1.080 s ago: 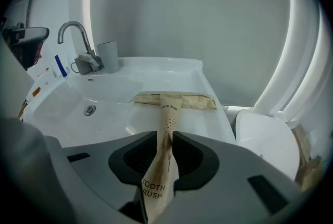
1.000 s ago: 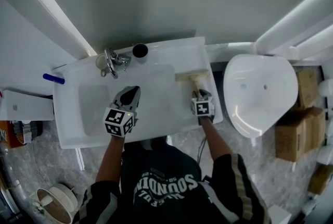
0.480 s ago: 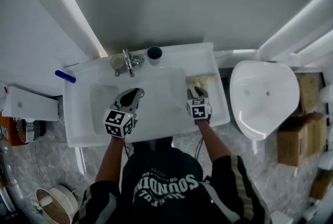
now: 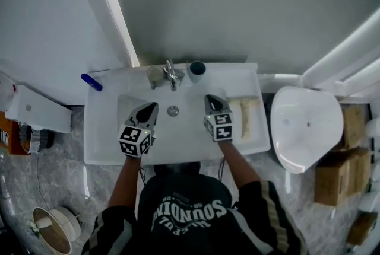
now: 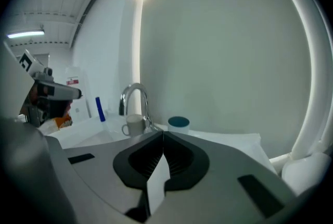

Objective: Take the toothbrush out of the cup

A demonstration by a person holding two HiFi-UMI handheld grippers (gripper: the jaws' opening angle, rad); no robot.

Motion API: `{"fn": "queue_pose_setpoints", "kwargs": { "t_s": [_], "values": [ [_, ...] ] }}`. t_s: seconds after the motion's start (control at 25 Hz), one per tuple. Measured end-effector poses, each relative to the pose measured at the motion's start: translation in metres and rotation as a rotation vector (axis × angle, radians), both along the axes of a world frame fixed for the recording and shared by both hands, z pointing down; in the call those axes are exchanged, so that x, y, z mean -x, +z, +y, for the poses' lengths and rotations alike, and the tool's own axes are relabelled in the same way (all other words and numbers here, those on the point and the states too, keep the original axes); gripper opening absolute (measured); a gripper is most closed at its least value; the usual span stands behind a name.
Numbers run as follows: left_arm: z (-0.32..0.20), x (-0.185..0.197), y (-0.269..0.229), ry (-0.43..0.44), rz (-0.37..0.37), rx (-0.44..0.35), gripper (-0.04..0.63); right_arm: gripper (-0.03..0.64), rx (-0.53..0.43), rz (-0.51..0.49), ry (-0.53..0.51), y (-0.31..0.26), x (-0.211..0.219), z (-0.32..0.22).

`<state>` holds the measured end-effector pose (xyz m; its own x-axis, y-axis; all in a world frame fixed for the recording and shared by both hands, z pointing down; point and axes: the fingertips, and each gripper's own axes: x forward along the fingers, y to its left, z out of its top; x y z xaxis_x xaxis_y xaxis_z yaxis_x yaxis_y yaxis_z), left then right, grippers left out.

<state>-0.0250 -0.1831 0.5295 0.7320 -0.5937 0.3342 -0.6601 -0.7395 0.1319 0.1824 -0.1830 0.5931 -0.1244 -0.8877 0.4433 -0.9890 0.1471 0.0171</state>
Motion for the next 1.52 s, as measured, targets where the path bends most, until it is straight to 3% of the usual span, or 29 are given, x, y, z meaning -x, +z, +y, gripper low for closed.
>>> {"fn": "queue_pose_setpoints", "kwargs": {
  "t_s": [0.24, 0.48, 1.52],
  "values": [
    [-0.011, 0.015, -0.009, -0.018, 0.016, -0.022, -0.002, 0.000, -0.184, -0.039, -0.066, -0.076, 0.039, -0.014],
    [-0.017, 0.018, -0.017, -0.020, 0.023, -0.040, -0.002, -0.002, -0.277, -0.064, -0.091, -0.113, 0.052, -0.009],
    [-0.019, 0.016, -0.011, -0.012, 0.012, -0.025, -0.002, -0.003, -0.232, -0.106, -0.114, -0.093, 0.056, 0.006]
  ]
}}
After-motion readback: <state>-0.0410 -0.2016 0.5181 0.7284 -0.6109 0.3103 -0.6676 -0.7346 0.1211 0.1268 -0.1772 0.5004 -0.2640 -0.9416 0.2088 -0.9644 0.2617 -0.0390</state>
